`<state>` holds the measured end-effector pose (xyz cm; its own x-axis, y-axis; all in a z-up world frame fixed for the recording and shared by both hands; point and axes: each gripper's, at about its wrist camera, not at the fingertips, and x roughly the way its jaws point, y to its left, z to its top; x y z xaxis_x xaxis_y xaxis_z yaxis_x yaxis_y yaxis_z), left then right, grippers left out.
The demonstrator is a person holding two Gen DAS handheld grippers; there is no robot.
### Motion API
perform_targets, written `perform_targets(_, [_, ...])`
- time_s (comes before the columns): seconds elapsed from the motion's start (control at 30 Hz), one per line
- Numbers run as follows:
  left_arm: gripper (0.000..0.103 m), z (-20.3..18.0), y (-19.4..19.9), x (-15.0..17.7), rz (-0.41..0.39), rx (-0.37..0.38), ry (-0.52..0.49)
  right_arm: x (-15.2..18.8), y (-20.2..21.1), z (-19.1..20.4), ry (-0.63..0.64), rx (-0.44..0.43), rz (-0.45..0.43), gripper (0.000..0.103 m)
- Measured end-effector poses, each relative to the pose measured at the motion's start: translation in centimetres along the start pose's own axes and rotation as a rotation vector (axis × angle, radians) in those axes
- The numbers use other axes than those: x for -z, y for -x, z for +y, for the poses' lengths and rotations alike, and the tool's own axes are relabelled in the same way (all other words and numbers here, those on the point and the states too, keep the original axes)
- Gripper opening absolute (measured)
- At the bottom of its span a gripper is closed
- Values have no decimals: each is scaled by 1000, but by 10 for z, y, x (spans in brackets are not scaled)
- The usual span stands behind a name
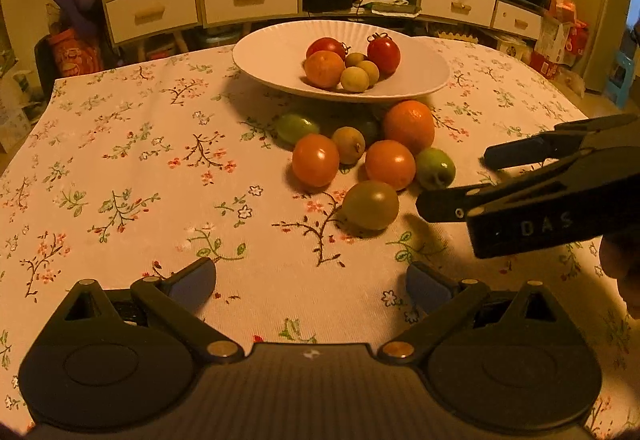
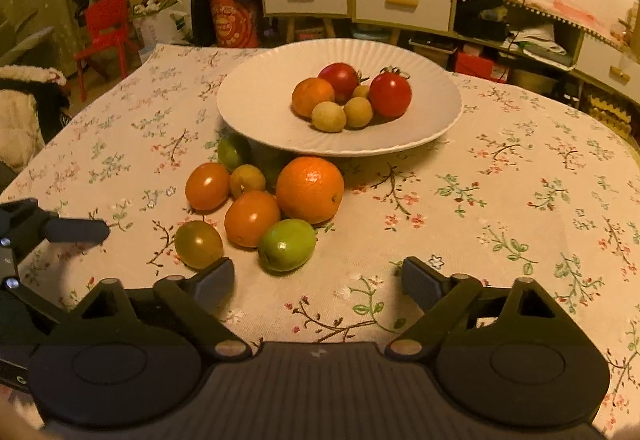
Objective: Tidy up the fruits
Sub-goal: 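Move left gripper to a dark olive tomato while right gripper moves to a light-green tomato, then close left gripper on the dark olive tomato while right gripper closes on the light-green tomato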
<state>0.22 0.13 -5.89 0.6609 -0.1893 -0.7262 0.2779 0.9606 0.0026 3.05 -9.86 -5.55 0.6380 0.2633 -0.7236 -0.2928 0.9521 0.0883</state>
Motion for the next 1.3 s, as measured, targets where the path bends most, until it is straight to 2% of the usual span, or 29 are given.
perform_targets(0.37, [96,-1,-3,-5,3,-8,7,-6,0,6,39,-25,-13,61])
perform_targets(0.5, [96,-2,-5,-7,5,-10,7,-8,1,7,45,-39,-22,47])
perform_targets(0.6, [96,-4,-5,-8,6,-8,6,-9,2,7,47,-66,-22,30])
perform_targets(0.9, [95,-15,-9,-15,-6,16,-6,-12,11,3,37,-74,-30,29])
perform_targets(1.0, [89,-18,-10,-17,-9,28,-7,-12,15,-1,34,-63,-31,29])
perform_targets(1.17, [73,-19,-10,-20,-15,46,5,-12,17,-8,27,-42,-33,29])
perform_targets(1.3, [66,-18,-10,-23,-24,57,36,-12,17,-11,18,-36,-29,29])
